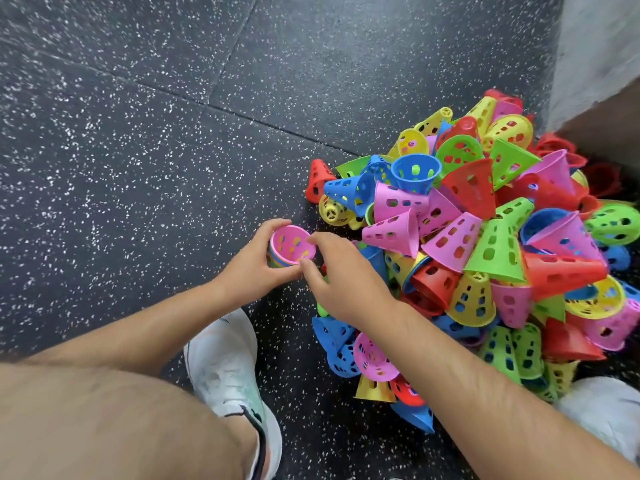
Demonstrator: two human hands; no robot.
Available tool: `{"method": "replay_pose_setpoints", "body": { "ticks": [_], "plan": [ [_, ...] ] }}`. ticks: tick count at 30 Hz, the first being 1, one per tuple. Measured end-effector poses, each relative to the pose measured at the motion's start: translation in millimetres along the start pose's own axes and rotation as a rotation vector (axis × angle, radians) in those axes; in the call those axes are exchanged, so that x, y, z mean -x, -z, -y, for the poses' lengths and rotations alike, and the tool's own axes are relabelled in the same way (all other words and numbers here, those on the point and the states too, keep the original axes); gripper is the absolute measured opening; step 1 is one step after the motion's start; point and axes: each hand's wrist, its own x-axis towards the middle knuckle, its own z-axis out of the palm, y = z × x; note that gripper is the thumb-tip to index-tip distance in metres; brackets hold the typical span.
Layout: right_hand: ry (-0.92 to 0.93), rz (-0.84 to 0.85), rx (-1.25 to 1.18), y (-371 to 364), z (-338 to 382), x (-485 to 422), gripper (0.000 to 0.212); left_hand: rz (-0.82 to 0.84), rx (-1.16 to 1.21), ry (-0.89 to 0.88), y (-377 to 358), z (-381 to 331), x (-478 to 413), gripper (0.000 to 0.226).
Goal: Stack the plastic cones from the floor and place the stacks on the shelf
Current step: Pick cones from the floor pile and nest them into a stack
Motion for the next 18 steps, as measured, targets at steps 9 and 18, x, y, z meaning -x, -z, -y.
{"method": "replay_pose_setpoints", "body": {
  "ticks": [9, 18],
  "plan": [
    [0.164, -0.304, 0.613, 24.5, -2.4, -45.0, 0.027, -0.054, -0.008, -0.042, -7.8, -2.7, -23.4, 0.079],
    [-0.168, -0.081, 0.900, 69.5, -23.3, -83.6, 0.065, -0.059, -0.036, -0.069, -6.2, -2.7, -49.8, 0.082]
  ]
}}
